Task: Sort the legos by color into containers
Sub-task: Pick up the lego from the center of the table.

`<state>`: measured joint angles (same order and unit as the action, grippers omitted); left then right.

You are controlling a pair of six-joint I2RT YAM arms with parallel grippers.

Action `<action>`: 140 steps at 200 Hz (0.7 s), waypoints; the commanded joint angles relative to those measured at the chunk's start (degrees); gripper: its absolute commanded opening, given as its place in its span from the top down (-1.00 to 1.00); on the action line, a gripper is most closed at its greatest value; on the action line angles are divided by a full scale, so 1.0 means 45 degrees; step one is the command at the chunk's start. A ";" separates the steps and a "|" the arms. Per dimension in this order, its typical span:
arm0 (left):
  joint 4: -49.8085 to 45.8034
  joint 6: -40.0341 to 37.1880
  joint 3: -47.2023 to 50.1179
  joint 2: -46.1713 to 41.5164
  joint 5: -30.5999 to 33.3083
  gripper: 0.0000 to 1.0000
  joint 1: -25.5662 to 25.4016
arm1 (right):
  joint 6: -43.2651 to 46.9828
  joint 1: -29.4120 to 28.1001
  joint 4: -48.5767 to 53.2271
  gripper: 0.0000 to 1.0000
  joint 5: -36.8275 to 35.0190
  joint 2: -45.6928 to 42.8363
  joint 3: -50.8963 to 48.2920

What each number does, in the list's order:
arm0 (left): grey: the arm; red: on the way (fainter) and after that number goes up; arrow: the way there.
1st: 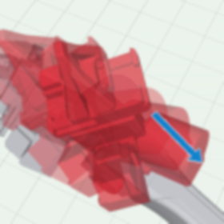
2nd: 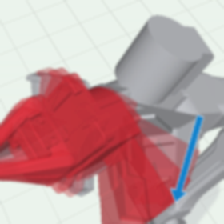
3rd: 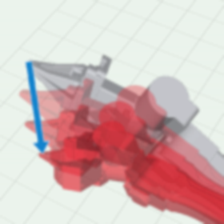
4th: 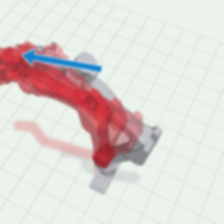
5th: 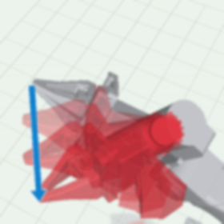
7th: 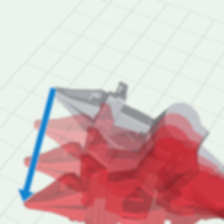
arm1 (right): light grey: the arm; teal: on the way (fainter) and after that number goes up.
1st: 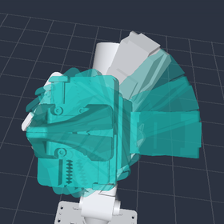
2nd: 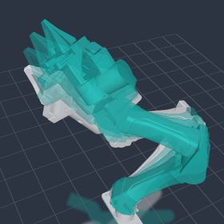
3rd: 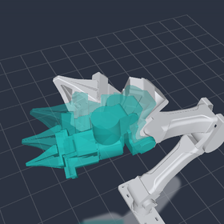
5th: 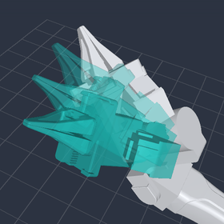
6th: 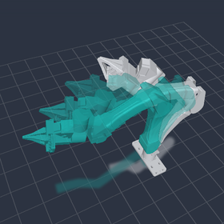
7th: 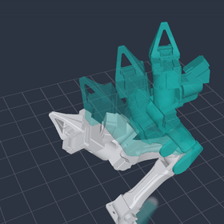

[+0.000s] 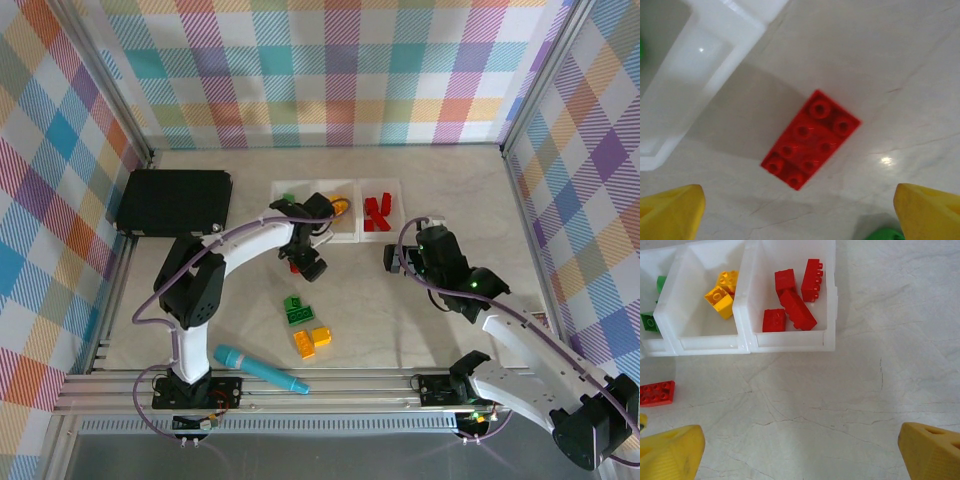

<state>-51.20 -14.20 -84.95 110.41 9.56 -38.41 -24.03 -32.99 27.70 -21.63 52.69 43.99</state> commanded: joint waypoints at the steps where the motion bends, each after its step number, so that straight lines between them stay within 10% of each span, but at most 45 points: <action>1: -0.0476 -0.0383 -0.0244 0.0216 0.0006 -0.83 0.0158 | -0.0408 0.0066 -0.0019 -0.98 -0.0077 -0.0052 0.0083; 140: -0.0350 -0.0828 -0.0800 0.1623 -0.1362 -0.56 0.0319 | -0.0458 0.0066 0.0128 -0.98 -0.0038 -0.0009 0.0217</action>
<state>-51.31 -16.36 -86.72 116.14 4.97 -37.30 -25.10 -32.99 27.92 -21.65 52.71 43.99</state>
